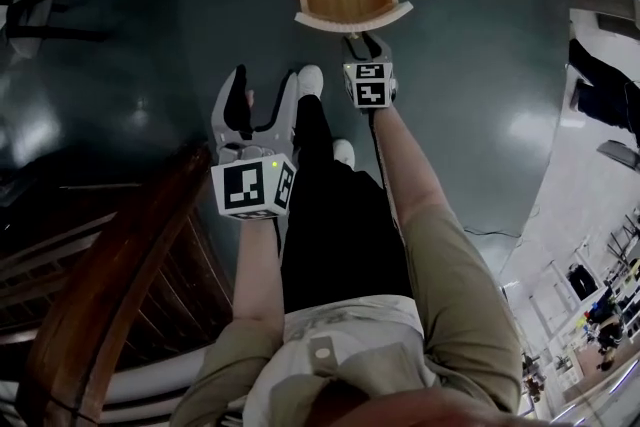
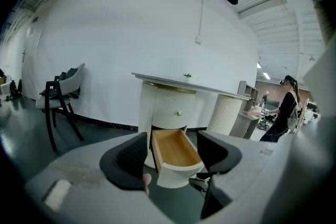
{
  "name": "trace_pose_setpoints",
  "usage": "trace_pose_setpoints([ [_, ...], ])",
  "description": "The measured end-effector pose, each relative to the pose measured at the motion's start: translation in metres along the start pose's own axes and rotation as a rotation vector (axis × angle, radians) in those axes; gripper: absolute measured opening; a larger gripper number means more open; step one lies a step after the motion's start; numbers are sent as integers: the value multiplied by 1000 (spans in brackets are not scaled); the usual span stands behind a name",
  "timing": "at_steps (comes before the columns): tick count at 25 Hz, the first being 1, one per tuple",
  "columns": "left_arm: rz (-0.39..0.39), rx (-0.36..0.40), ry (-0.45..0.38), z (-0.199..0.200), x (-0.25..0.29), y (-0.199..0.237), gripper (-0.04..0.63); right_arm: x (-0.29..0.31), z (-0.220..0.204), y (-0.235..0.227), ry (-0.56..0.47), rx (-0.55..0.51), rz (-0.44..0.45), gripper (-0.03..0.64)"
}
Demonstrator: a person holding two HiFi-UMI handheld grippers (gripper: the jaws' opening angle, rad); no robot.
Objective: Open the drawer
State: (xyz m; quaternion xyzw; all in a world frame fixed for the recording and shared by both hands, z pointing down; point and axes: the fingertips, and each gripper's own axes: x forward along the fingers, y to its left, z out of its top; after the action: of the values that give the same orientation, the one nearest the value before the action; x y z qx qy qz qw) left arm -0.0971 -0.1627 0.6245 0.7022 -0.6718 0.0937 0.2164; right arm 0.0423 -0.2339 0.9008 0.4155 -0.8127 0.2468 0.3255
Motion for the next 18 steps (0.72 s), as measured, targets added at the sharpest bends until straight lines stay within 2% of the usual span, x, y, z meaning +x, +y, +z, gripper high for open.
trace_pose_setpoints([
  [8,3,13,-2,72,-25,-5,313,-86,79,-24,-60,24,-102,179],
  [18,5,38,-48,191,-73,-22,308,-249,235,-31,-263,10,-121,176],
])
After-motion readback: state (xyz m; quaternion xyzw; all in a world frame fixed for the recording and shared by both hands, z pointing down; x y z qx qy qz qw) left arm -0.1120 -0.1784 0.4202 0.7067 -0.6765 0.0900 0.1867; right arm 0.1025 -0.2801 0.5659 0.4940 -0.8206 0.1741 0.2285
